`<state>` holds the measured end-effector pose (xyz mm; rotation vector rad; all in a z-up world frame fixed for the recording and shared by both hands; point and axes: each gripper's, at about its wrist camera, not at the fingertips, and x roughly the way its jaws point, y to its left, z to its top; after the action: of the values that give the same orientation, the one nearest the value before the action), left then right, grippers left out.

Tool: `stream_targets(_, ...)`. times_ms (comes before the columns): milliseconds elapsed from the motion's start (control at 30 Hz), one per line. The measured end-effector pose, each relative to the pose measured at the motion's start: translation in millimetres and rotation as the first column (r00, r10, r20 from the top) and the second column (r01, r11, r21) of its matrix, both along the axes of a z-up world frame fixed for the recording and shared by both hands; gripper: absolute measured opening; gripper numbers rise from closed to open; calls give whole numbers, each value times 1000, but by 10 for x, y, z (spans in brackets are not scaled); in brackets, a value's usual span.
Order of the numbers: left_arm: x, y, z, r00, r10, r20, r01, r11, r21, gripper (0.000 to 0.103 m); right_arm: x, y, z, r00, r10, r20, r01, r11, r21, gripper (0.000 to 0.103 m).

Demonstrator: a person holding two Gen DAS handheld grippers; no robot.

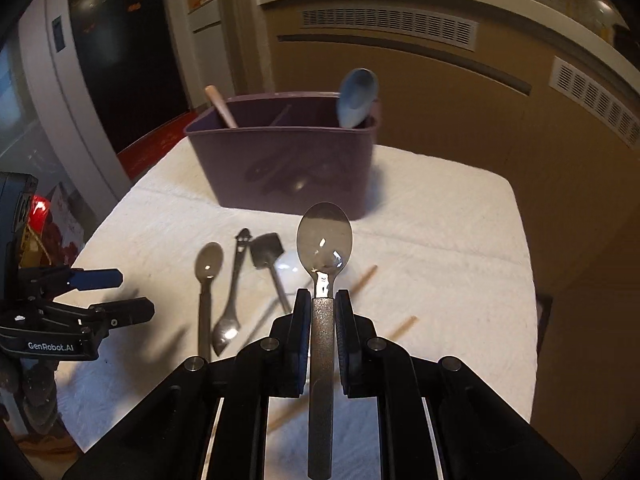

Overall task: Organize utensils
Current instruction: 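Grasp the white plastic spoon with the left tool while the right tool holds the black spoon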

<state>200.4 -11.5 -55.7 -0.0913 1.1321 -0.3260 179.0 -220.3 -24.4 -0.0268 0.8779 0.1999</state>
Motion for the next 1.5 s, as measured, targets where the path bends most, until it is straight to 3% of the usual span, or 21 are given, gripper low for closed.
stream_targets(67, 39, -135, -46, 1000, -9, -24, 10, 1000, 12, 39, -59, -192, -65, 999, -40, -11, 40, 999, 22, 13)
stream_targets(200, 110, -326, -170, 996, -19, -82, 20, 1000, 16, 35, -158, -382, -222, 996, -75, -38, 77, 995, 56, 13)
stream_targets(333, 273, -379, -265, 995, 38, -94, -32, 997, 66, 35, -245, -475, -361, 995, -89, -55, 93, 992, 84, 13)
stream_targets(600, 570, -497, -313, 998, 60, -13, -56, 982, 183, 35, -271, -574, -490, 994, -90, -63, 96, 990, 105, 13)
stream_targets(833, 549, -553, -271, 998, -27, 58, 10, 960, 278, 30, -268, -669, -536, 989, -122, -80, 130, 986, 102, 13)
stream_targets(933, 495, -497, -156, 999, -34, 41, 24, 976, 218, 30, -259, -720, -570, 986, -138, -92, 147, 984, 98, 13)
stream_targets(1000, 437, -555, -94, 996, -90, 12, 87, 984, 152, 30, -245, -731, -602, 985, -142, -100, 151, 984, 98, 13)
stream_targets(1133, 375, -850, -111, 979, -201, -30, 203, 976, 82, 30, -213, -728, -649, 984, -140, -107, 152, 982, 109, 13)
stream_targets(1267, 399, -1163, -225, 967, -252, -43, 255, 961, 111, 31, -224, -711, -649, 985, -133, -107, 145, 984, 109, 13)
stream_targets(1433, 529, -1350, -288, 970, -243, -31, 245, 958, 148, 31, -270, -737, -645, 986, -131, -107, 143, 984, 110, 13)
stream_targets(1500, 572, -1400, -308, 970, -243, -24, 243, 955, 168, 19, -270, -742, -648, 985, -132, -107, 144, 983, 113, 13)
